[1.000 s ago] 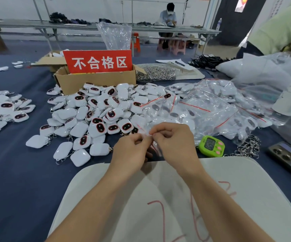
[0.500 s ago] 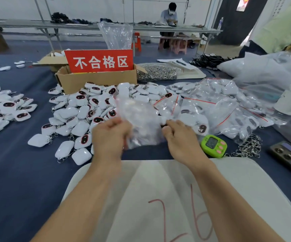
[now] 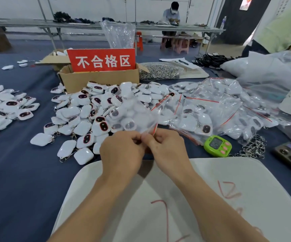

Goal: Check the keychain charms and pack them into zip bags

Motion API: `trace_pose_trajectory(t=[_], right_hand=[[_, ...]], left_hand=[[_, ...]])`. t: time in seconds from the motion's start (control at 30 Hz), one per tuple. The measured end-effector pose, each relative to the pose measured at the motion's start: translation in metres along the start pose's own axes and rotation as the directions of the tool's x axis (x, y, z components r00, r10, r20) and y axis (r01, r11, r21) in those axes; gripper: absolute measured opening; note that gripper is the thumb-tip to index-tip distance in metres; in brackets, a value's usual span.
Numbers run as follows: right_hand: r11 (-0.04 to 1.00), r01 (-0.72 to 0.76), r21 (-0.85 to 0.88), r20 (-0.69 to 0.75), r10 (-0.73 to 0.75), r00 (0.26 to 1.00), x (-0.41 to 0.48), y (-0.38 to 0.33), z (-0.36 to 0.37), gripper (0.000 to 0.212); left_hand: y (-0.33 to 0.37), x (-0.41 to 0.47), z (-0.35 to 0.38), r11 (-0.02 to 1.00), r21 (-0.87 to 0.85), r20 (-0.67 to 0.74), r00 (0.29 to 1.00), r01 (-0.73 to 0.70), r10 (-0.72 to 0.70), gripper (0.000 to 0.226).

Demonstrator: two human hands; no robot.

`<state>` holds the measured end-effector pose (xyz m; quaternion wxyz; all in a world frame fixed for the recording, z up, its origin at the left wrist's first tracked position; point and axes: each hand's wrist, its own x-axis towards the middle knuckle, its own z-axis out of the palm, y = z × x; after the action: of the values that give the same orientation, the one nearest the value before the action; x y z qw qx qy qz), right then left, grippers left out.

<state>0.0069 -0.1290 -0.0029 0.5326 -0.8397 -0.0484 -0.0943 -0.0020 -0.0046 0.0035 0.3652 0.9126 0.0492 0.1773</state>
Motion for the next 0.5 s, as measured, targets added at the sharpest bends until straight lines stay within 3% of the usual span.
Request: trace_pose_trajectory(t=[0.13,0.23,0.3,0.37,0.5], right_hand=[[0.96,-0.167,0.224,-0.004,0.172,0.985,0.011,0.007,-0.002,0.023],[0.929,-0.232,0.288,-0.034,0.252,0.967,0.017,0.011,-0.009,0.028],[0.945,-0.218,0.245,-0.071,0.241,0.968,0.016,0.013,-0.009,0.02],[0.968,-0.172,0.18,-0.12,0.195,0.973,0.013,0.013,-0.008,0.013],[0.941,-0.22,0.256,-0.105,0.254,0.962,0.017,0.014,-0.016,0.017]], left_hand=[[0.003,0.003,-0.002,0.944,-0.33,-0.04,0.998,0.034,-0.05,0.016],[-0.004,0.007,-0.004,0.92,-0.39,-0.246,0.961,0.019,-0.124,0.019],[-0.001,0.003,-0.007,0.963,-0.239,-0.365,0.931,-0.125,0.03,0.028],[0.005,-0.005,-0.009,0.942,-0.114,-0.384,0.889,-0.316,0.252,0.042],[0.008,-0.012,-0.015,0.814,0.015,-0.154,0.803,-0.58,0.575,0.081]])
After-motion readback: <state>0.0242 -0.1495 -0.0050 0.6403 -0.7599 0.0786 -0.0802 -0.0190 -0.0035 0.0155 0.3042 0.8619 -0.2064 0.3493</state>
